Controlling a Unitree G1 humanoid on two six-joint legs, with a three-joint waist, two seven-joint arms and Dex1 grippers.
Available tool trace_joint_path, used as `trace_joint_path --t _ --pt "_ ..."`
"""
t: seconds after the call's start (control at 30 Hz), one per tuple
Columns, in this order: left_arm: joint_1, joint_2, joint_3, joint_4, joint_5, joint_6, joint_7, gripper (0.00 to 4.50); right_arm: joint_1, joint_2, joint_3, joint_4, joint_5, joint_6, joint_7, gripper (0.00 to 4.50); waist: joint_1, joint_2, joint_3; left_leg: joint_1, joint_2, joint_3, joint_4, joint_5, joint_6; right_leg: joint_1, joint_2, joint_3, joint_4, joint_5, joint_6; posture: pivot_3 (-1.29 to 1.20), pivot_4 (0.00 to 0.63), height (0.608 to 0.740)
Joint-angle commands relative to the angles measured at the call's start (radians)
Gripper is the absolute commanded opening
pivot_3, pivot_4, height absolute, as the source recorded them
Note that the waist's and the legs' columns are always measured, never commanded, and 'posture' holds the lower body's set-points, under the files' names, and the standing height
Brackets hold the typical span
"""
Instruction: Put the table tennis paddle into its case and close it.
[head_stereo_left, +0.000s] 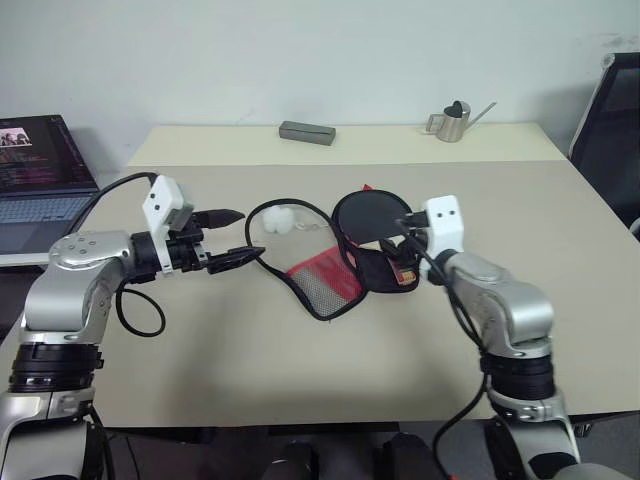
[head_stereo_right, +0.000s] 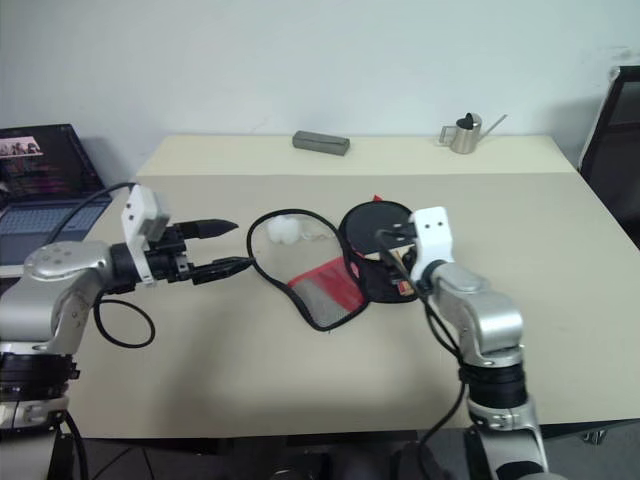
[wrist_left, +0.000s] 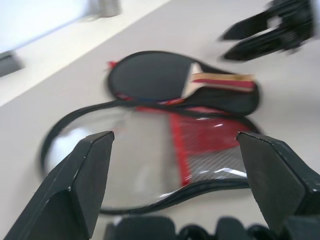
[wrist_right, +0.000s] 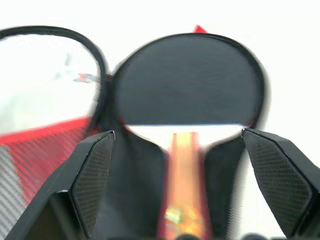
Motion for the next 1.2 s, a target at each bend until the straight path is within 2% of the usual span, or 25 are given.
trace_joint_path --t 0.03,0.13,0.33,0.47,0.63,0.83,1.2 --pt "0.020 0.000 0.040 0.017 0.017 -0.039 0.028 4.29 0.017 -0.072 -0.033 -0.023 0.042 -0.039 0.085 4.44 -0.003 0.000 0.000 0.000 0.000 0.000 0.000 0.000 0.000 0.000 0.000 0.000 0.000 0.000 0.000 0.00 0.150 0.740" --pt "0.043 -0.001 0.050 0.025 0.015 -0.041 0.034 4.29 0.017 -0.119 -0.059 -0.013 0.087 -0.035 0.146 4.44 -0.005 0.000 0.000 0.000 0.000 0.001 0.000 0.000 0.000 0.000 0.000 0.000 0.000 0.000 0.000 0.00 0.150 0.740" --pt "0.044 0.009 0.034 0.080 0.023 -0.045 0.007 4.29 0.004 -0.267 -0.040 -0.010 0.202 -0.090 0.395 4.44 -0.003 0.000 0.000 0.000 0.000 0.000 0.000 0.000 0.000 0.001 0.000 0.000 0.000 0.000 0.000 0.00 0.150 0.740" --pt "0.032 0.011 -0.005 0.165 0.093 -0.103 0.001 4.29 -0.008 -0.408 0.002 0.010 0.208 -0.172 0.554 4.44 -0.001 0.000 0.000 0.000 0.000 0.000 0.000 0.000 0.000 0.001 0.000 -0.001 0.000 0.000 0.000 0.00 0.150 0.740" --pt "0.029 -0.029 -0.034 0.215 0.126 -0.139 0.008 4.29 -0.082 -0.512 -0.018 0.043 0.268 -0.181 0.685 4.44 0.000 0.000 0.000 0.000 0.000 0.000 0.000 0.000 0.000 0.001 -0.001 -0.001 0.000 0.000 0.000 0.00 0.150 0.740" --pt "-0.010 -0.098 -0.080 0.288 0.181 -0.179 0.039 4.29 -0.143 -0.573 -0.024 0.071 0.296 -0.189 0.733 4.44 0.006 -0.001 0.000 -0.001 0.000 0.000 0.001 0.000 0.000 0.001 -0.001 -0.002 -0.001 0.000 0.000 0.00 0.150 0.740" --pt "-0.156 -0.223 -0.130 0.578 0.280 -0.298 0.102 4.29 -0.102 -0.622 -0.050 -0.001 0.364 -0.183 0.760 4.44 0.016 -0.001 0.000 -0.001 -0.001 0.000 0.002 0.000 0.000 0.001 -0.002 -0.002 -0.001 0.000 0.000 0.00 0.150 0.740"
